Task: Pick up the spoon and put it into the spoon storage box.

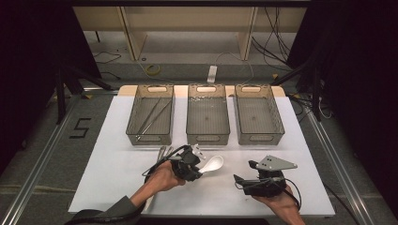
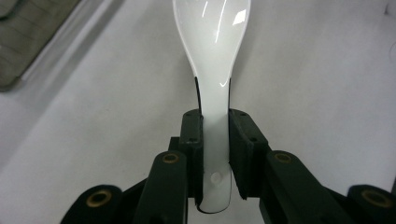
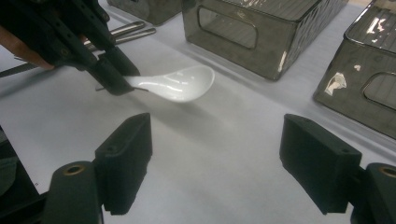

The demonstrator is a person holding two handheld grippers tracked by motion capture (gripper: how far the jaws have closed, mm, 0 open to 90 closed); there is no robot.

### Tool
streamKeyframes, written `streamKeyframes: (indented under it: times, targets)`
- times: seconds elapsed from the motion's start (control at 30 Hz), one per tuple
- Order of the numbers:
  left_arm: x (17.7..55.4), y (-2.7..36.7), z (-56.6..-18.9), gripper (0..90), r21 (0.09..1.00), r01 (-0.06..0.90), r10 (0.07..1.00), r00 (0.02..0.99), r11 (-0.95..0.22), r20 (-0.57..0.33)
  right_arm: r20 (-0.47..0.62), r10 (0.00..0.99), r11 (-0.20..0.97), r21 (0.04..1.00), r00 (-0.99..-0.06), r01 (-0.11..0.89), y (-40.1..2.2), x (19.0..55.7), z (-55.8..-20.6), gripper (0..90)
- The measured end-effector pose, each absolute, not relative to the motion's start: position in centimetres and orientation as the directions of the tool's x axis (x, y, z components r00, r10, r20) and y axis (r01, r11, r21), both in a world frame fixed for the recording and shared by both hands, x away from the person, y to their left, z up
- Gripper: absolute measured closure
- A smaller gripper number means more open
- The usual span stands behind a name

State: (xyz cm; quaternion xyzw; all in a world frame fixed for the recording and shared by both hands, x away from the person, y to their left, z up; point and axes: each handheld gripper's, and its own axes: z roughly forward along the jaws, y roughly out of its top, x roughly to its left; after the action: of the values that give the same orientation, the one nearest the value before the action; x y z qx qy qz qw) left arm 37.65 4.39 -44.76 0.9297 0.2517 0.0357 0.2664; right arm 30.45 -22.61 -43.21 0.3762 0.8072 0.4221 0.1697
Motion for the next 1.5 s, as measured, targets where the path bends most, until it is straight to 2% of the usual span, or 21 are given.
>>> streamKeyframes:
  times: [0.57,0.93,1.5]
  targets:
    - [40.1,7.2,-40.8,75.7,0.652,0.489,0.558,0.821,-0.579,-0.120,0.048,0.755,0.355,0.809,-0.654,0.469,-22.7,30.5,-43.3,26.3]
    - [42.0,8.6,-39.8,75.7,0.685,0.519,0.601,0.786,-0.511,-0.147,0.056,0.758,0.349,0.807,-0.650,0.476,-22.8,30.7,-43.4,26.3]
    - [45.1,8.9,-38.3,75.7,0.707,0.531,0.647,0.750,-0.467,-0.137,0.051,0.755,0.353,0.808,-0.654,0.472,-22.7,30.8,-43.4,26.3]
